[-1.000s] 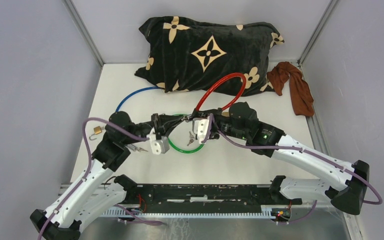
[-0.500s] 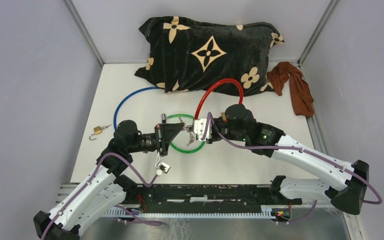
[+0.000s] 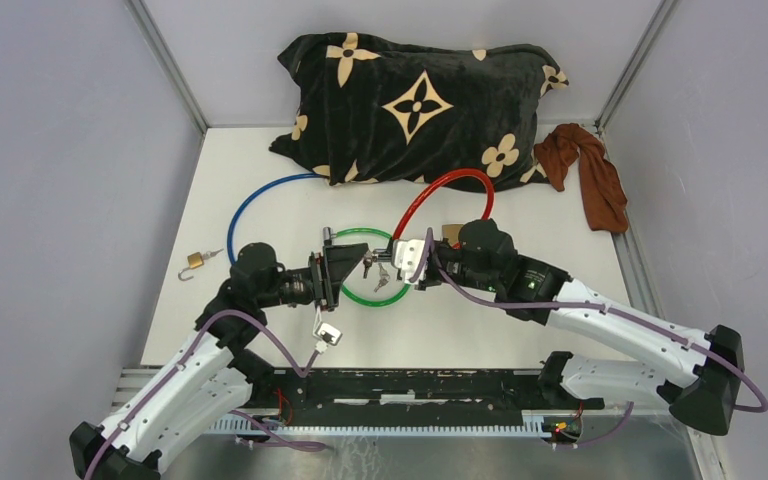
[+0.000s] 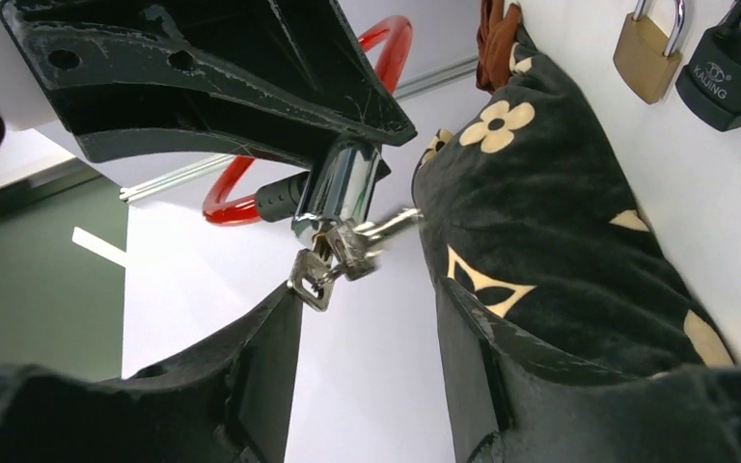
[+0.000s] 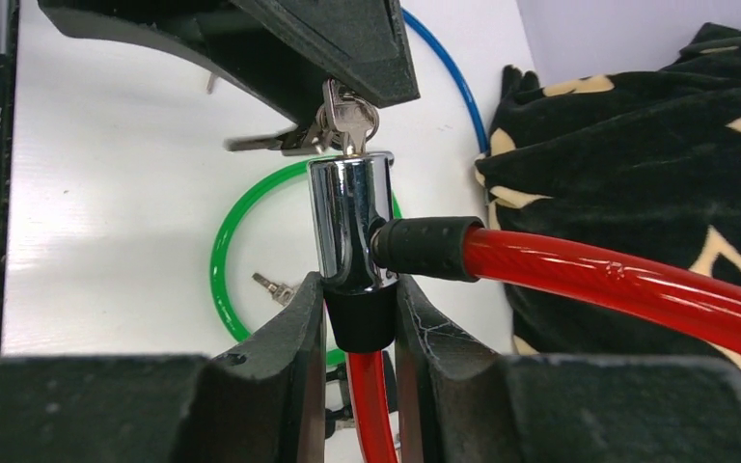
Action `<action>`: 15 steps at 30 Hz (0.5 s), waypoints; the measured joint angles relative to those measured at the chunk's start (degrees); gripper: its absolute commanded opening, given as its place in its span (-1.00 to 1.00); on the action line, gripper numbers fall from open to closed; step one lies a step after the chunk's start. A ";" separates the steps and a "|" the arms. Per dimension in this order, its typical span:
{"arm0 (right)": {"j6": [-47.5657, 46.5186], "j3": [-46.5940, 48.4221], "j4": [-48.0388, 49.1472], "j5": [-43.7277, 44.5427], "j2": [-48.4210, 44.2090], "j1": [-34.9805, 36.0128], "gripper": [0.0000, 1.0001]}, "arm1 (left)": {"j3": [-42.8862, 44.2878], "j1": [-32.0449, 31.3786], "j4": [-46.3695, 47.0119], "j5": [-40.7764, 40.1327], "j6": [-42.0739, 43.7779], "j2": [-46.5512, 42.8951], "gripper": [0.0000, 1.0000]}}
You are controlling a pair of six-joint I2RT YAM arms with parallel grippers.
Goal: Lock with the key
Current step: Lock the lock.
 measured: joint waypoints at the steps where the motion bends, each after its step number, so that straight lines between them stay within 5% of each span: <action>1: -0.02 -0.44 0.98 0.46 -0.31 0.04 -1.00 | -0.15 0.00 0.04 -0.52 0.11 -0.39 0.32; 10: -0.76 -2.93 8.24 6.73 -1.25 0.09 -1.00 | -2.32 -0.02 1.01 -4.63 -4.92 -5.35 0.59; 15: -1.81 -3.37 11.39 11.21 -1.25 -0.02 -1.00 | 0.02 -0.02 -2.51 -8.46 -32.13 -9.31 0.12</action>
